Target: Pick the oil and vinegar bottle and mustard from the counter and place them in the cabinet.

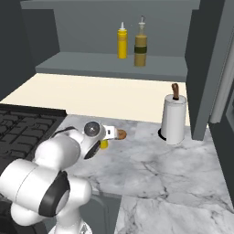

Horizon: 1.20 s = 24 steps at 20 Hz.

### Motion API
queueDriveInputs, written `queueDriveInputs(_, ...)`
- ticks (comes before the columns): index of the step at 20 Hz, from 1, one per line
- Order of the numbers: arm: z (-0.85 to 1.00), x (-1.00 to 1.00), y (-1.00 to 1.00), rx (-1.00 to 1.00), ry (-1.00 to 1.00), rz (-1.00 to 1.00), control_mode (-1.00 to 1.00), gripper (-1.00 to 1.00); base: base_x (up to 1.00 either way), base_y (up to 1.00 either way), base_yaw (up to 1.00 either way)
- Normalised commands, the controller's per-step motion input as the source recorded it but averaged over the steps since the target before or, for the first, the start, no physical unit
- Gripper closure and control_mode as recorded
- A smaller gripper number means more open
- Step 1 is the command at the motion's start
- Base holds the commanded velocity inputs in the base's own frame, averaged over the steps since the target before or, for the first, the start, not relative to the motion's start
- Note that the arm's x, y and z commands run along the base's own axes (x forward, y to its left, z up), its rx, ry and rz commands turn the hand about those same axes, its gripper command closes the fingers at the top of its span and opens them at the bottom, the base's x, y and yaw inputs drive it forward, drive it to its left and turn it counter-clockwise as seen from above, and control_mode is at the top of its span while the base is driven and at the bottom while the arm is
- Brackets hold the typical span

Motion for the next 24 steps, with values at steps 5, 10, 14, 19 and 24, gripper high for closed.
queueDriveInputs(5,0.67,0.04,0.18,0.03,0.00,-0.03,-1.00,1.00,0.00,0.00,0.00)
queueDriveInputs(10,0.68,0.20,0.20,0.05,0.07,-0.04,-1.00,1.00,0.00,0.00,0.00)
queueDriveInputs(14,0.71,0.01,0.19,0.03,0.04,-0.01,-1.00,1.00,0.00,0.00,0.00)
queueDriveInputs(19,0.78,-0.23,0.09,0.00,0.00,0.00,-1.00,1.00,0.00,0.00,0.00)
queueDriveInputs(24,0.74,-0.16,0.06,0.00,-0.01,0.00,-1.00,1.00,0.00,0.00,0.00)
